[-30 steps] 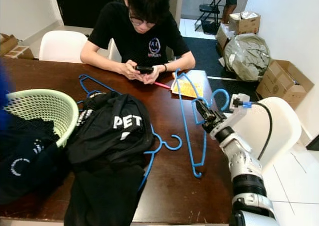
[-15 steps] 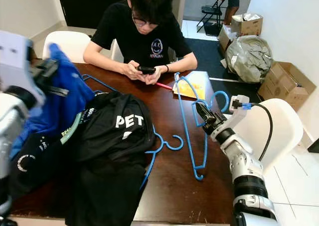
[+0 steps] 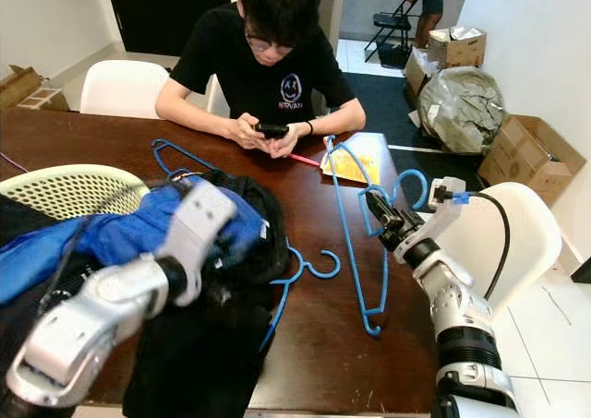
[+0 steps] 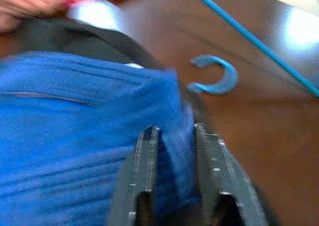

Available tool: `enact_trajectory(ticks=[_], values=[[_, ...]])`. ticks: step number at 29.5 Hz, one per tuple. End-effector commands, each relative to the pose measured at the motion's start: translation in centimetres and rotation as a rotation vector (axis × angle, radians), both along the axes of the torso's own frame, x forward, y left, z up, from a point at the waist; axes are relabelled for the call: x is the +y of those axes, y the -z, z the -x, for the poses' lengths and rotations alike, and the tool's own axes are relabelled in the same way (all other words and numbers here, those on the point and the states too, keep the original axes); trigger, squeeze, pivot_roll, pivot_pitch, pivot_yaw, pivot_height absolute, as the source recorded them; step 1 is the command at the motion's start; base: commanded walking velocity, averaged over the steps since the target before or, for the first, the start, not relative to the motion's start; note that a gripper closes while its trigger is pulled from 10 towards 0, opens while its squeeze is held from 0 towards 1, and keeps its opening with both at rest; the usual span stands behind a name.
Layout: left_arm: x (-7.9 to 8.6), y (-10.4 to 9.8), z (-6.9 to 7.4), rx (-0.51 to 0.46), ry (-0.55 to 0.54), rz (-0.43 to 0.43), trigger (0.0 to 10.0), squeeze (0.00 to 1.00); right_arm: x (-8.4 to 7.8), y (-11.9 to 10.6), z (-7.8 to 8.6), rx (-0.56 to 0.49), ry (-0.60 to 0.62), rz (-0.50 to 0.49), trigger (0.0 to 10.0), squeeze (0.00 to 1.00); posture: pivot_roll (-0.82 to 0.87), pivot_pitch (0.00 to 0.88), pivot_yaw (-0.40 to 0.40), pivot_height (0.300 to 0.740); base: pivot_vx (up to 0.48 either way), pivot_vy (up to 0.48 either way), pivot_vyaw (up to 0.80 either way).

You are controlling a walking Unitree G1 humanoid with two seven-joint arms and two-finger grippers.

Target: Hang hanger

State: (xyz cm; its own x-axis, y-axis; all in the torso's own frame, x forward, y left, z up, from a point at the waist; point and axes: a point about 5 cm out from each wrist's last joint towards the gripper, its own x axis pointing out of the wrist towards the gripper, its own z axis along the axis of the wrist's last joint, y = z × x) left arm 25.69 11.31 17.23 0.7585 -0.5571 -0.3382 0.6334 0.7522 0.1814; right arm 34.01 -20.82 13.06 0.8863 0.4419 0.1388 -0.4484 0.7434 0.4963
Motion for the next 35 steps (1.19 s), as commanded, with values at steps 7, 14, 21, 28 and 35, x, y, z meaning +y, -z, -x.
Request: enact_trajectory(ticks=[7, 14, 21, 28, 35], values=[[0.6, -3.2, 0.8, -0.124, 0.076, 0.051, 10.0, 1.0, 0.0, 0.5, 0.3, 0.023, -0.018, 0.029, 10.0, 0.0, 0.14, 0.0, -0.073, 0.74, 0.0, 0.0, 0.0], [3.5, -9.8, 1.8, -0.357, 0.047, 0.361, 10.0, 1.0, -0.1, 0.7, 0.4, 0.034, -0.02, 0.029, 10.0, 0.0, 0.14, 0.0, -0.081, 0.74, 0.0, 0.0, 0.0], [12.9, -9.6, 1.2, -0.345, -0.34, 0.557, 10.0, 0.2, -0.1, 0.8, 0.3, 0.043, -0.023, 0.031, 10.0, 0.0, 0.15, 0.0, -0.094, 0.74, 0.0, 0.0, 0.0], [17.3, -3.7, -0.7, -0.148, -0.51, 0.917, 10.0, 0.0, -0.1, 0.8, 0.3, 0.051, -0.029, 0.043, 10.0, 0.0, 0.14, 0.0, -0.107, 0.74, 0.0, 0.0, 0.0], [15.8, -4.7, -4.1, -0.038, -0.336, 1.098, 10.0, 0.0, -0.3, 1.0, 0.4, 0.054, -0.023, 0.05, 10.0, 0.0, 0.11, 0.0, -0.098, 0.74, 0.0, 0.0, 0.0]])
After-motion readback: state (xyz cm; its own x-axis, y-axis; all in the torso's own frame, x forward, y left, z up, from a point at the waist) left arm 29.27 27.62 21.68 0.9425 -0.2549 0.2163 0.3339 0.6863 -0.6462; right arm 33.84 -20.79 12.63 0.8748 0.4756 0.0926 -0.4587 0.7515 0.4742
